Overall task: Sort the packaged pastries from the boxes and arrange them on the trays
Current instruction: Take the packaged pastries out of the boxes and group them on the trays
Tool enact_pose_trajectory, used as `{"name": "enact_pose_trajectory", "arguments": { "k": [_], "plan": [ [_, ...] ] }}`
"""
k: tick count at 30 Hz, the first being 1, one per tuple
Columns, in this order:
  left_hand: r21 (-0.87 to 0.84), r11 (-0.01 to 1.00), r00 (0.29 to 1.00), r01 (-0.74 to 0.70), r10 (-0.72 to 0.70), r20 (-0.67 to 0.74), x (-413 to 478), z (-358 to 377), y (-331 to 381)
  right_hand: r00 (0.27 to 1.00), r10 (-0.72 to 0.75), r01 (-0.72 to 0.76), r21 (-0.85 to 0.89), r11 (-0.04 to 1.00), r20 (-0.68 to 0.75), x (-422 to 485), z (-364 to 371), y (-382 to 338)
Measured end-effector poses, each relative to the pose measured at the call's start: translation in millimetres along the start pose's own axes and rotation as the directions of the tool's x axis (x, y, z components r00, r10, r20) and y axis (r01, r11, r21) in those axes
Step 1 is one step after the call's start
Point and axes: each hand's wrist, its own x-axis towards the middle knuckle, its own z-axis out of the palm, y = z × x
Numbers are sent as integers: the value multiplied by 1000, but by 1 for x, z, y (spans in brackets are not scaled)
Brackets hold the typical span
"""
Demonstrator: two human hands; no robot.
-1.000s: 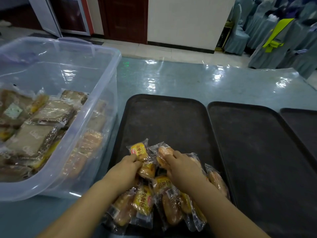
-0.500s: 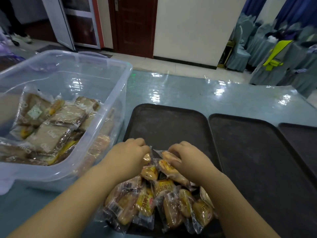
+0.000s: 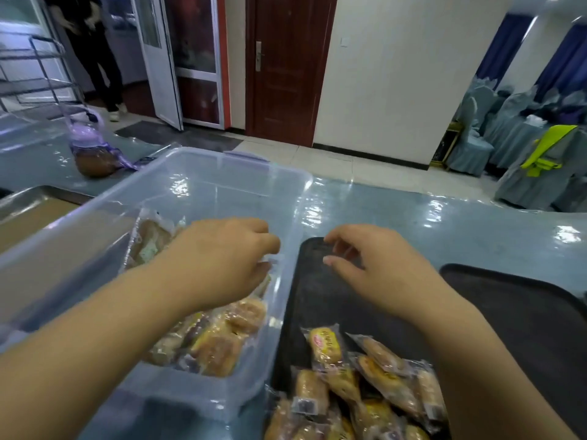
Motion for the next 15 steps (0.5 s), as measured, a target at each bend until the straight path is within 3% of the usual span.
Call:
{"name": "enact_pose_trajectory", "arguments": {
  "k": [8, 15],
  "plan": [
    [100, 991, 971, 88, -108, 211, -27, 31, -134, 997, -28, 30, -31, 999, 69, 73, 24, -84],
    [97, 991, 940, -97, 59, 335, -21, 67, -167, 941, 51, -6, -134, 991, 335, 109, 73, -113]
  ]
}}
